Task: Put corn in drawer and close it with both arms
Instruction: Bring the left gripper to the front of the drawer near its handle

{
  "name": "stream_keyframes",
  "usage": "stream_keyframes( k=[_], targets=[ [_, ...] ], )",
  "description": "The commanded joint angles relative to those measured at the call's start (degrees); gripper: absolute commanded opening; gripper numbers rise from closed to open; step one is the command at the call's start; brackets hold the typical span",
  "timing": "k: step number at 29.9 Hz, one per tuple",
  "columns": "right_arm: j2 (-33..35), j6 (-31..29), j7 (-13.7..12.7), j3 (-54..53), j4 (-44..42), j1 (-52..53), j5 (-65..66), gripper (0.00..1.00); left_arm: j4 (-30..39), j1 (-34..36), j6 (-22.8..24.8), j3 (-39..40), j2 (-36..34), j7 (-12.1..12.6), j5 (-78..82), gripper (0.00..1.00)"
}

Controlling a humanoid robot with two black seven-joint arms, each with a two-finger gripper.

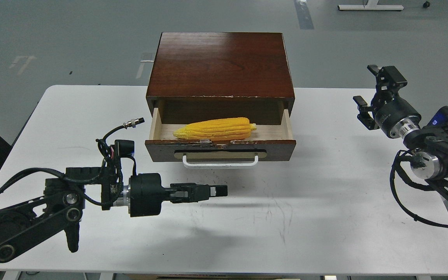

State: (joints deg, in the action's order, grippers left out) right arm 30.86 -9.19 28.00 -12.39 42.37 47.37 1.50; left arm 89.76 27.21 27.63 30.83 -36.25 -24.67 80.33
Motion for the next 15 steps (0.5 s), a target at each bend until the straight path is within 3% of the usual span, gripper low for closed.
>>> stream_keyframes(
  k=[1, 6, 15],
  targets=[
    [-0.01, 0.05, 0.0, 0.0, -0.01, -0.09, 0.0, 0.99, -2.56, -0.76, -2.22, 0.1, 1.27, 4.08, -0.26, 0.0],
    [0.08, 0.05, 0.0, 0.0, -0.01, -0.09, 0.0, 0.99, -3.98, -1.72, -4.07, 0.54, 1.8, 7.61, -4.11, 0.0],
    [0.08, 0.05, 0.0, 0.09, -0.01, -0.18, 0.0, 0.99, -3.8, -1.46, -2.76, 0.81, 1.36, 7.53, -7.99, 0.0]
  ],
)
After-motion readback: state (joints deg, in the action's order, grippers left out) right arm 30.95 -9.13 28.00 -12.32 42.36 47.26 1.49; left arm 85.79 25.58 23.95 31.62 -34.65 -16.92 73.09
